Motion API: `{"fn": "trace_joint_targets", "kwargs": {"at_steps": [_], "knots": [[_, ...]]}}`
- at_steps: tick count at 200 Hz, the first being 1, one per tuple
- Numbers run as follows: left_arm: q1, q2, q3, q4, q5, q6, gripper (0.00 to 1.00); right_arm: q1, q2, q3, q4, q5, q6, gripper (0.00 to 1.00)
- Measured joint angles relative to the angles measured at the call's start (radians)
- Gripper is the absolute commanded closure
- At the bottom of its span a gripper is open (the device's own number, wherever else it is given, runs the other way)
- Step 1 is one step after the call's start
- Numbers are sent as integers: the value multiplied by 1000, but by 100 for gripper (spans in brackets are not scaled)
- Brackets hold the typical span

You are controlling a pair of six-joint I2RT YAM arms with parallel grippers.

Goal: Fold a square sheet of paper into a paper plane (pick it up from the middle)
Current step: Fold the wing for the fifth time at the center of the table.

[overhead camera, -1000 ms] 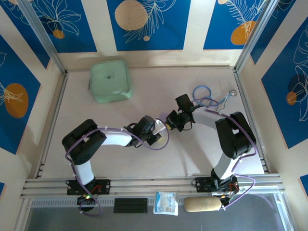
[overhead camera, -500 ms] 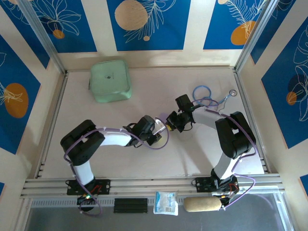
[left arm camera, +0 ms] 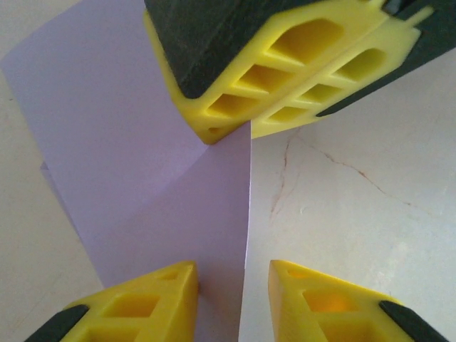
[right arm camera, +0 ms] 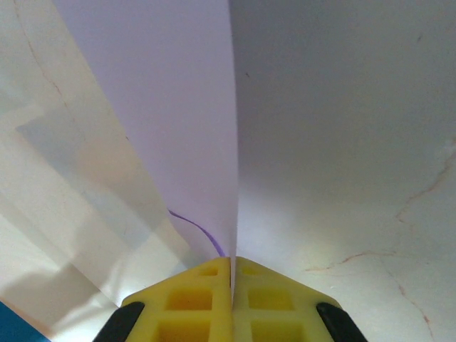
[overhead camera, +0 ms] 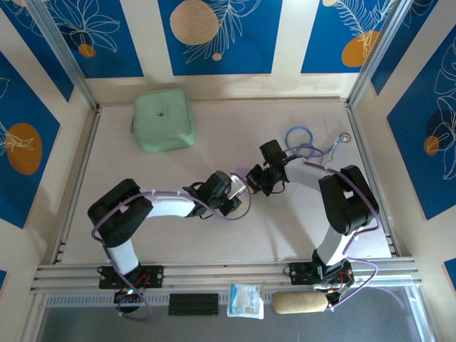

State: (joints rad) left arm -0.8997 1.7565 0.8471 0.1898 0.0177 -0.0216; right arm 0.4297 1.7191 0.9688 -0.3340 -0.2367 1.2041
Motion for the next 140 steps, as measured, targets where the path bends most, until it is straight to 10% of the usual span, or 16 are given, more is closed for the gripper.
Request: {"fn": "trace_joint_targets", "kwargs": {"at_steps": [77, 140], "knots": [[0, 14, 3, -13, -20, 0, 80, 0, 5, 0, 0, -7, 1, 92], [0, 14, 3, -16, -21, 0, 90, -2, 6, 0, -6, -7, -8, 66]]}}
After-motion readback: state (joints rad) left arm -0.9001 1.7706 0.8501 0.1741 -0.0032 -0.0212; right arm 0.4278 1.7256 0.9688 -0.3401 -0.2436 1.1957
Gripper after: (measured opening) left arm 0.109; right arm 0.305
